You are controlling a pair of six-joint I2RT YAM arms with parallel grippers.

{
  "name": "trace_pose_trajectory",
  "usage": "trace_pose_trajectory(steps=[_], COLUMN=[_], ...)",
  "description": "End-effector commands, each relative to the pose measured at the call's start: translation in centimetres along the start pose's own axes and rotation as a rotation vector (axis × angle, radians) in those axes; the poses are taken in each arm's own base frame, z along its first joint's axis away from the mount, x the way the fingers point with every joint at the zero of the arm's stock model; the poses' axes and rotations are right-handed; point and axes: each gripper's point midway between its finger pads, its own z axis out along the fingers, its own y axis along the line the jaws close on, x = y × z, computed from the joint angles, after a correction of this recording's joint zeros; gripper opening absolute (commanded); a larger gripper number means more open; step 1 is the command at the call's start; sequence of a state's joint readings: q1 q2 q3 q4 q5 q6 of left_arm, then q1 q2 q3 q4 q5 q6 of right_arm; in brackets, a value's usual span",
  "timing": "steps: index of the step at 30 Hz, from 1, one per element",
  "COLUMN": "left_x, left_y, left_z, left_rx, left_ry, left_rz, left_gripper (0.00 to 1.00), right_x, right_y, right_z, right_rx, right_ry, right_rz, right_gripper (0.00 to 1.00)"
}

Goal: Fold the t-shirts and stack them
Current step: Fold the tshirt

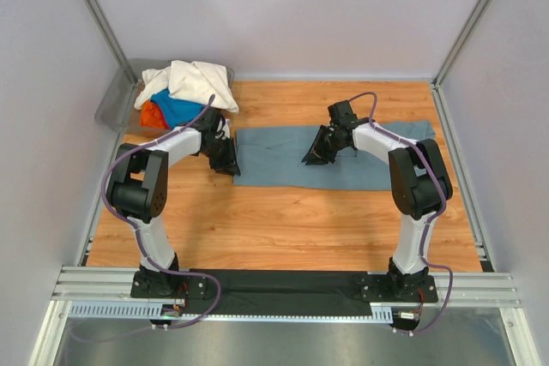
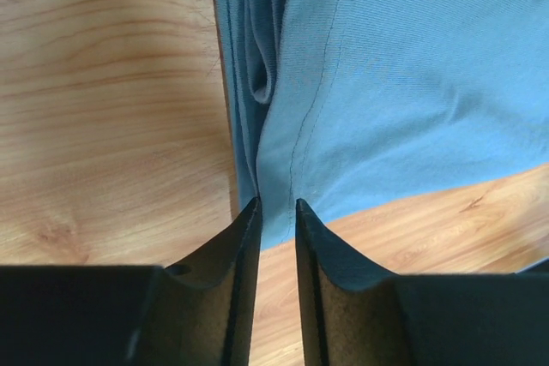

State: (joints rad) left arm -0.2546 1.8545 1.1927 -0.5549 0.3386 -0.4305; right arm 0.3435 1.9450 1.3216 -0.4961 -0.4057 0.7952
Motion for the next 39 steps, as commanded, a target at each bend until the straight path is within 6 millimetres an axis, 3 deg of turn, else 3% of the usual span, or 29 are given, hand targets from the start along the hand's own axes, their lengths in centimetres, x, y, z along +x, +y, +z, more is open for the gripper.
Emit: trace_pose_trajectory(steps=[1, 3, 6, 11, 14, 20, 25, 29, 35, 37, 38, 39], left_x=[-1.1, -1.0, -0.7, -0.2, 0.0, 1.5, 3.3, 4.2, 3.8, 3.6, 3.7, 3.7], left_y=[-1.1, -1.2, -1.3, -1.3, -1.9, -2.6, -2.3, -1.9, -2.1, -2.2, -2.1, -2.1], left_z=[-1.6, -1.6, -1.2, -1.4, -2.7, -4.6, -4.2, -3.7, -3.5, -3.5, -3.4, -3.5], left_rx=[0.033, 0.036, 0.046, 0.046, 0.058, 0.096, 0.118, 0.115, 0.125, 0.123, 0.12, 0.119], left_ry=[-0.065, -0.064, -0.044, -0.025, -0.035, -0.039, -0.005, 0.021, 0.024, 0.023, 0.027, 0.026], left_rz=[0.013, 0.01, -0.004, -0.016, -0.006, -0.022, -0.021, -0.023, -0.035, -0.031, -0.033, -0.031], left_gripper=[0.29, 0.24, 0.01, 0.0, 0.0, 0.0, 0.0, 0.0, 0.0, 0.0, 0.0, 0.0], right_x=[-0.1, 0.1, 0.2, 0.1, -0.1, -0.5, -2.5, -4.8, -6.5, -6.1, -6.6, -5.8], right_y=[1.1, 0.9, 0.8, 0.8, 0.3, -2.4, -4.1, -0.8, 5.4, 6.6, 8.2, 8.3], right_z=[-1.1, -0.9, -0.8, -0.8, -0.9, -1.3, -2.6, -2.4, 1.0, 2.9, 2.9, 4.5], right_rx=[-0.048, -0.044, -0.046, -0.036, -0.007, 0.124, 0.18, 0.126, 0.023, 0.008, -0.022, -0.019], right_ry=[-0.022, -0.016, -0.014, -0.016, -0.022, -0.058, -0.125, -0.159, -0.153, -0.136, -0.153, -0.123], right_rz=[-0.03, -0.026, -0.023, -0.024, -0.023, 0.003, 0.014, -0.119, -0.209, -0.221, -0.234, -0.23], right_gripper=[0.2, 0.2, 0.2, 0.2, 0.2, 0.17, 0.17, 0.22, 0.24, 0.19, 0.16, 0.08])
